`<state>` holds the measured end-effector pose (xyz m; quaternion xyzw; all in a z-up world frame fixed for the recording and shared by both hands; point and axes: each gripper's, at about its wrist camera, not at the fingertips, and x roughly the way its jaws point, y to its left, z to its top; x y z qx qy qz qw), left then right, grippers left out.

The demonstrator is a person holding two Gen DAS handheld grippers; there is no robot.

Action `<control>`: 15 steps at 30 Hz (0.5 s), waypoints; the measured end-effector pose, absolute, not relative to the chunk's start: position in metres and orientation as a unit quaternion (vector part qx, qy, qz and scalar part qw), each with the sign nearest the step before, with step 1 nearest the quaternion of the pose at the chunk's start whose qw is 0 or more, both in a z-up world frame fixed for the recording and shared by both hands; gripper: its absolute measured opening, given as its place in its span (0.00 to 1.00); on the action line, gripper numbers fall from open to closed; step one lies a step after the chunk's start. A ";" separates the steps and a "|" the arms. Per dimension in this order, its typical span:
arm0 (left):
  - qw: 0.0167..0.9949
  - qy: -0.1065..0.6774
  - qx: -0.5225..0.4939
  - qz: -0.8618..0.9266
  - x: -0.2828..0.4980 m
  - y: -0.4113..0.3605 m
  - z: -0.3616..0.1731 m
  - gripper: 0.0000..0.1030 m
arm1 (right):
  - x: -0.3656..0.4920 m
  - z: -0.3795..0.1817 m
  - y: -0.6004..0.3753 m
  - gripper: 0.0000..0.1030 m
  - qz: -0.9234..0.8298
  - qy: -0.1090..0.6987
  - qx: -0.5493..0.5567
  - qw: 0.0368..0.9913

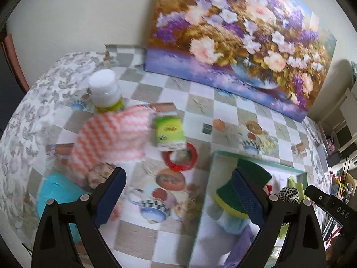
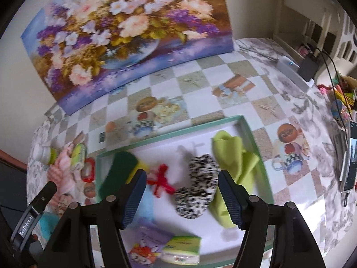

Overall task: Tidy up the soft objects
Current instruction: 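Move both open grippers back toward the pink-striped cloth and scrunchie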

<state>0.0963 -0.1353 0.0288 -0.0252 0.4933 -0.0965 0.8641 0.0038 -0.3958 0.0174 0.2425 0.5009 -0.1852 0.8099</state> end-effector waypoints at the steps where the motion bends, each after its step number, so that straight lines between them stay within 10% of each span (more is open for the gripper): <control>1: 0.866 0.492 -0.024 -0.093 0.097 -0.130 0.031 0.93 | 0.007 0.019 -0.389 0.68 -0.181 0.502 0.237 0.812; 15: 0.872 0.488 -0.008 -0.021 0.104 -0.051 0.047 0.93 | 0.042 0.017 -0.298 0.68 -0.103 0.525 0.186 0.824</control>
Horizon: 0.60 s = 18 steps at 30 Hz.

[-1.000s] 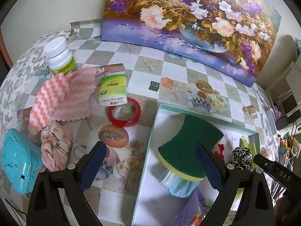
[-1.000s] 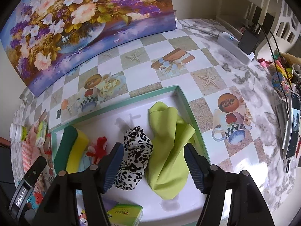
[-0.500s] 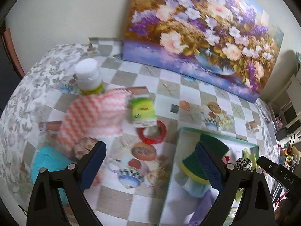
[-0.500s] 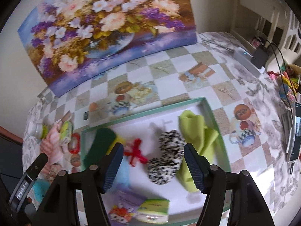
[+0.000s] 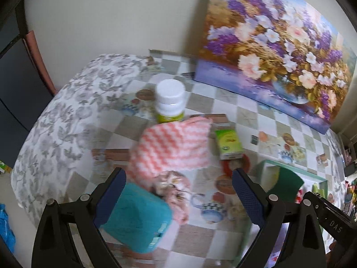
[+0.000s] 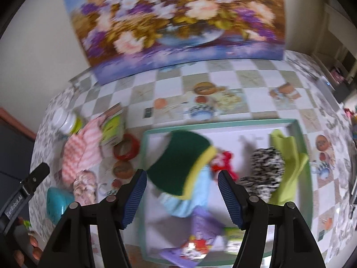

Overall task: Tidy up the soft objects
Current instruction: 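Move both open grippers back toward the pink-striped cloth and scrunchie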

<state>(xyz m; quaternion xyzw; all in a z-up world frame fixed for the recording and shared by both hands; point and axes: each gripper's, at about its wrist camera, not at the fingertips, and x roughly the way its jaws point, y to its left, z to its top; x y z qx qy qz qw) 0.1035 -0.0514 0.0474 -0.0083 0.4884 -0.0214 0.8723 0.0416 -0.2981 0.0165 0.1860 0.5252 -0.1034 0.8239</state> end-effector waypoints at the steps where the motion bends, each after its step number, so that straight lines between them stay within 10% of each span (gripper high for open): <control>1: 0.872 0.488 -0.008 -0.020 0.103 -0.048 0.047 0.93 | 0.044 0.016 -0.291 0.68 -0.097 0.527 0.183 0.824; 18: 0.851 0.521 -0.064 -0.030 0.129 0.028 0.034 0.93 | 0.081 -0.013 -0.208 0.68 -0.004 0.559 0.167 0.812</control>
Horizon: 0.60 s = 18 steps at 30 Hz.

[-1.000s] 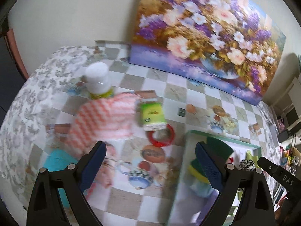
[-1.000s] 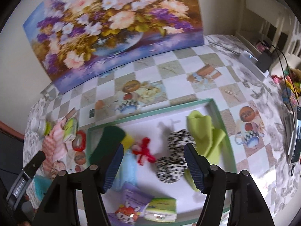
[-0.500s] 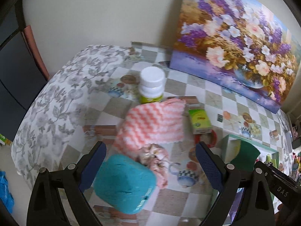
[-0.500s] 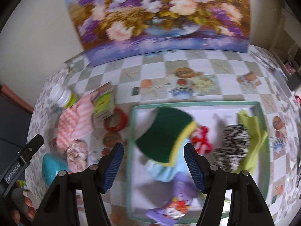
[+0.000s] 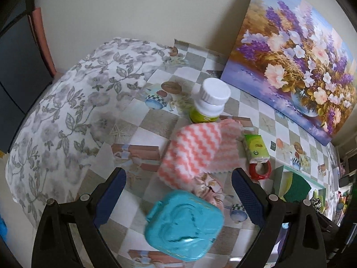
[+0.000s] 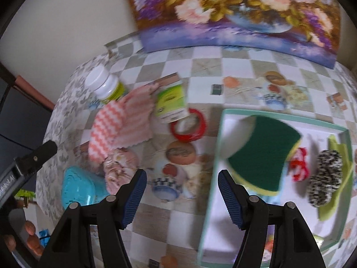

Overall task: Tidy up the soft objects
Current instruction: 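Move both open grippers back toward the pink-striped cloth and scrunchie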

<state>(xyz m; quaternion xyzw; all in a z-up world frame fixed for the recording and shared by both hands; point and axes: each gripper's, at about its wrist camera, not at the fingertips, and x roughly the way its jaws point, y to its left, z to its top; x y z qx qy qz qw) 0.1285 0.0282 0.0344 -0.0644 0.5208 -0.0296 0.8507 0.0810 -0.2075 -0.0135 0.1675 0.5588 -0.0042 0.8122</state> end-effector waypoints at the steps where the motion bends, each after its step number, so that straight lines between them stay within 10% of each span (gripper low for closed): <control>1: 0.847 0.527 -0.065 -0.035 0.133 0.033 0.032 0.93 | 0.083 -0.016 -0.203 0.68 0.000 0.561 0.165 0.811; 18: 0.798 0.598 -0.061 -0.030 0.176 0.067 -0.019 0.93 | 0.117 -0.073 -0.154 0.68 0.059 0.599 0.175 0.779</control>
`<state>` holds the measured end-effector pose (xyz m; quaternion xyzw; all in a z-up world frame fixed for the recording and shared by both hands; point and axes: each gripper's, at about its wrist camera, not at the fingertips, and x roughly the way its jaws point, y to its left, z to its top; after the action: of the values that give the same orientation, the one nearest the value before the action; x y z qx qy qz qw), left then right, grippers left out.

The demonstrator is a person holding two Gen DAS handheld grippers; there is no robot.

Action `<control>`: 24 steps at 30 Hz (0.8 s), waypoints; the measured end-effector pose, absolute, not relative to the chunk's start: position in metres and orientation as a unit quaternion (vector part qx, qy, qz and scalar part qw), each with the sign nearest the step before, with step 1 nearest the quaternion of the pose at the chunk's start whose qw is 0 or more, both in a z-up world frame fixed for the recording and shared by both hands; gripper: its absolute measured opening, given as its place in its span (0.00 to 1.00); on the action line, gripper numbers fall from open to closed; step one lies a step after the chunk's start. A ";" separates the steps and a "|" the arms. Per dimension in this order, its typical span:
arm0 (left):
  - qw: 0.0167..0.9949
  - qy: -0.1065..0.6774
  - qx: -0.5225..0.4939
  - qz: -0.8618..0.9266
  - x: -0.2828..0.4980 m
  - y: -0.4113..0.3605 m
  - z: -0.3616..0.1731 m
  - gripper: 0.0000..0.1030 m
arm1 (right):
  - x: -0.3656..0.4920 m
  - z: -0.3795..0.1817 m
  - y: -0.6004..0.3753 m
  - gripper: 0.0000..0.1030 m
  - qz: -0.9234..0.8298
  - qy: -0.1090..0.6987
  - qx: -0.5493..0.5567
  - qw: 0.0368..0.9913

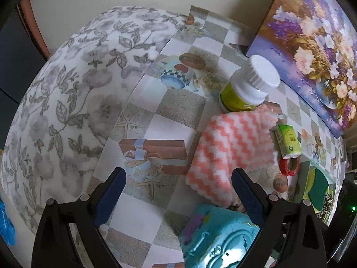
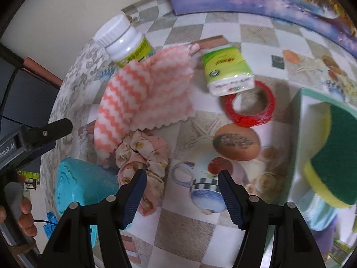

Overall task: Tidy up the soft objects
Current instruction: 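Move both open grippers back toward the pink-striped cloth and scrunchie, then grasp the floral pink scrunchie with the right gripper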

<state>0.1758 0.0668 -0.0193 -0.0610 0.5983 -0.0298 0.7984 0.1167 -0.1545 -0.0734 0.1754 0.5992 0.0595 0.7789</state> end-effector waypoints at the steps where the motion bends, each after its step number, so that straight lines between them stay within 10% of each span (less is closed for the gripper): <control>1: 0.797 0.600 -0.063 -0.030 0.177 0.068 -0.021 0.93 | 0.118 -0.075 -0.153 0.67 0.062 0.599 0.177 0.779; 24: 0.779 0.622 -0.073 -0.031 0.196 0.074 -0.048 0.93 | 0.138 -0.093 -0.142 0.09 0.112 0.583 0.237 0.769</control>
<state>0.1957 0.0741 -0.0481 -0.0735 0.6216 -0.0306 0.7793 0.1379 -0.1424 -0.0934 0.2366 0.5827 0.1125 0.7693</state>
